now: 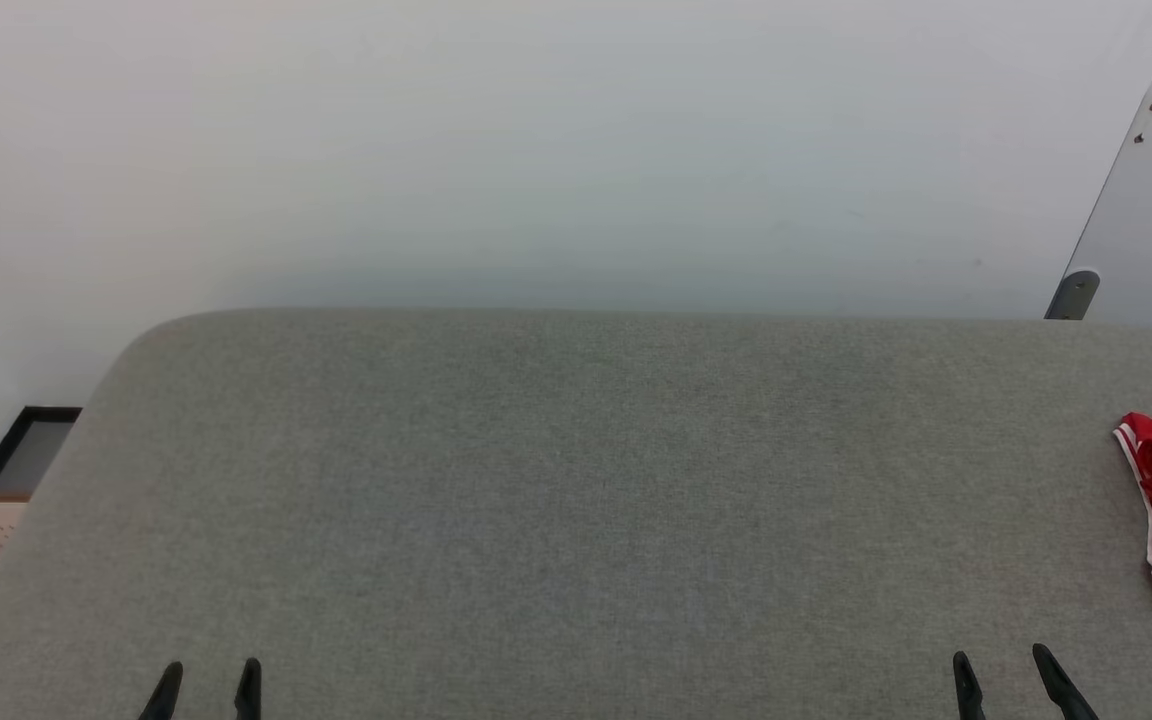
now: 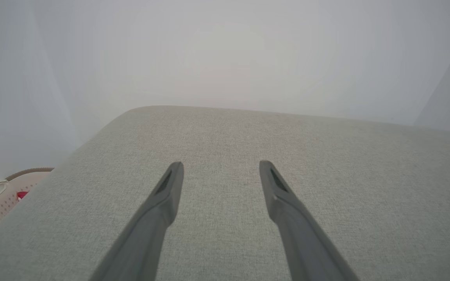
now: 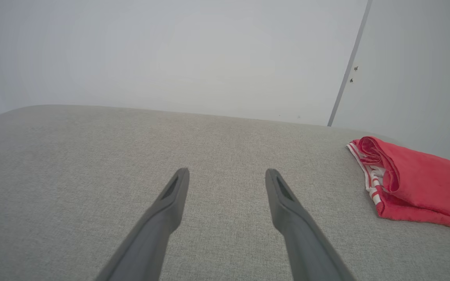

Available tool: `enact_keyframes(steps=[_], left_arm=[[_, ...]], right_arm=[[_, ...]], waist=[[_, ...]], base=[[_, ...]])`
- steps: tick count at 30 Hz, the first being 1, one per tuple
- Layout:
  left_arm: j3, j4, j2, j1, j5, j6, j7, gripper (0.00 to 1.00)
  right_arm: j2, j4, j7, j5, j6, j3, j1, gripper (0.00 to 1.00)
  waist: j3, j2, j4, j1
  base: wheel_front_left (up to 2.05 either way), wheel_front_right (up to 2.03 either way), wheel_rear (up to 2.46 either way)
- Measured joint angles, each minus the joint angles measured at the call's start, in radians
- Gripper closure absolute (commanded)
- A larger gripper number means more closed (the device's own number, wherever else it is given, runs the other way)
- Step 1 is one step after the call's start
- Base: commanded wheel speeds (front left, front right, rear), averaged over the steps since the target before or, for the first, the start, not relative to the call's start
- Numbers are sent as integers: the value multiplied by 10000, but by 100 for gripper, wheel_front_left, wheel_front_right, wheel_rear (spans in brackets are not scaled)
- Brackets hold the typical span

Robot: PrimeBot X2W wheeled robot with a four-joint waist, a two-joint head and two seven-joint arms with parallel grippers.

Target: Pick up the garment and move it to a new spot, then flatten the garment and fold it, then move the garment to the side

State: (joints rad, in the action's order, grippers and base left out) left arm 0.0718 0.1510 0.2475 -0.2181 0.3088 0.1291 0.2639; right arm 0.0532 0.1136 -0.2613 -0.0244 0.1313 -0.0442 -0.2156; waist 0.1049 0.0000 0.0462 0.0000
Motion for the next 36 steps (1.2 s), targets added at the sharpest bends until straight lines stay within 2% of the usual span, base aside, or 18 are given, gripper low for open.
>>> enact_keyframes(steps=[24, 25, 31, 36], left_arm=[[-117, 36, 25, -42, 190, 0, 0, 0], [-142, 38, 29, -49, 203, 0, 0, 100], [-280, 545, -328, -197, 253, 0, -15, 100], [-255, 621, -460, -124, 1028, 0, -309, 100]], right_arm=[[-4, -82, 0, 69, 0, -75, -37, 0], [-4, -81, 0, 69, -2, -75, -37, 100], [-21, 458, 69, 42, 0, -73, -48, 100], [-29, 591, 337, -934, 0, -119, 9, 100]], waist=[[74, 0, 184, 0], [81, 0, 189, 0], [83, 0, 190, 0], [37, 0, 164, 0]], base=[[0, 0, 0], [0, 0, 0], [0, 0, 0], [0, 0, 0]])
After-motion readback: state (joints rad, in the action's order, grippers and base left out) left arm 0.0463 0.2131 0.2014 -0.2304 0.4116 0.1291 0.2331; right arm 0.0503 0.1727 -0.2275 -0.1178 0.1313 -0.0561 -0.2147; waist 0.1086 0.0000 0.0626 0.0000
